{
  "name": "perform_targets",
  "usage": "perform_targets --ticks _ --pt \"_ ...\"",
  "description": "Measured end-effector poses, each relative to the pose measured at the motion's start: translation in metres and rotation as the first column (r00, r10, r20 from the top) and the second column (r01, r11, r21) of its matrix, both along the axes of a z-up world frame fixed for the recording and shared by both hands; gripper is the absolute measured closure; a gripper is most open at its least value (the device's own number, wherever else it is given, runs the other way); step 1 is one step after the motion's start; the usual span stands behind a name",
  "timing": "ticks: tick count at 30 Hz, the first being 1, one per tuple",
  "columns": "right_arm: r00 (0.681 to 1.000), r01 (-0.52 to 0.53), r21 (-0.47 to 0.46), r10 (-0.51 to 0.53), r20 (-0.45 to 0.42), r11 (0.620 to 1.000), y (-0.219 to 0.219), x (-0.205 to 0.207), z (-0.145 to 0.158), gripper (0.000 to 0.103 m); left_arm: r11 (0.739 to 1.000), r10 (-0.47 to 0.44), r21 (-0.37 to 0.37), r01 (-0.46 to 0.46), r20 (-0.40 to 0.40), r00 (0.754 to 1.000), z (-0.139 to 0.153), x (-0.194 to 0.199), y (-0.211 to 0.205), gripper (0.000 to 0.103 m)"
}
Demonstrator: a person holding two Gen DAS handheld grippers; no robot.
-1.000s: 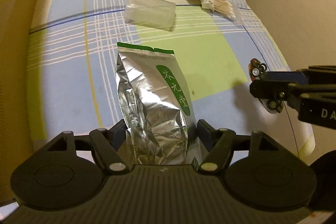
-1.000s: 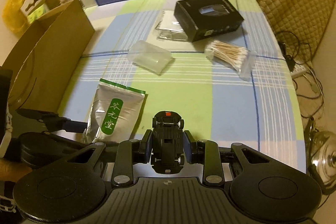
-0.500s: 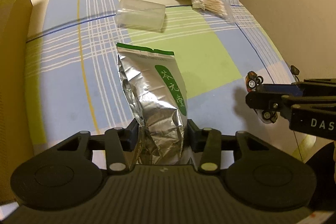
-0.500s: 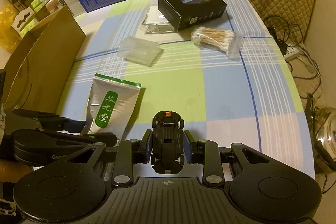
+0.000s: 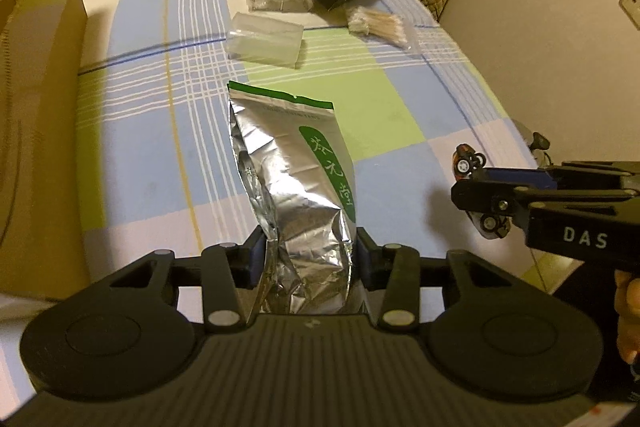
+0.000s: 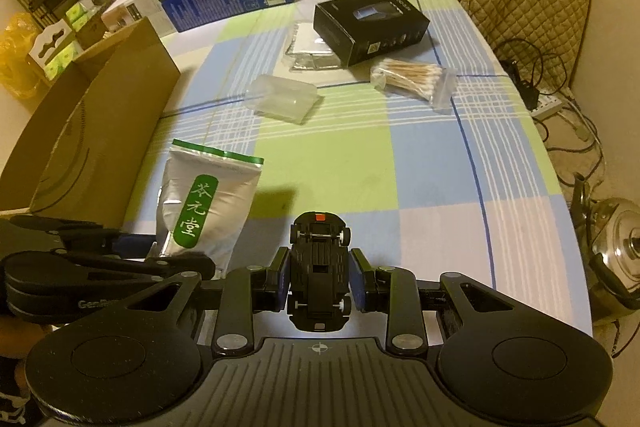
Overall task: Organize objects
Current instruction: 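Lift the silver pouch with the left tool while the right tool lifts the toy car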
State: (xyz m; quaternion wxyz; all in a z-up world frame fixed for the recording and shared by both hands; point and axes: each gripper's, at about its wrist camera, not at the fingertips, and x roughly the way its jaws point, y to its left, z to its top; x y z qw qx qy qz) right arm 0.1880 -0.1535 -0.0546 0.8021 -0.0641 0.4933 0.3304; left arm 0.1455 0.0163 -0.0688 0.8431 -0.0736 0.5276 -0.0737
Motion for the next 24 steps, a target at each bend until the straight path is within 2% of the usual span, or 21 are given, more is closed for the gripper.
perform_targets --ticks 14,24 --pt "0.997 -0.031 0.036 0.028 0.066 0.999 0.002 -0.039 0.036 0.076 1.000 0.008 0.025 -0.010 0.096 0.995 0.056 -0.047 0.008 0.064" --pt "0.993 -0.083 0.043 0.079 0.088 0.996 0.015 -0.066 0.048 0.076 0.998 0.027 0.047 -0.033 0.131 0.991 0.075 -0.078 0.021 0.064"
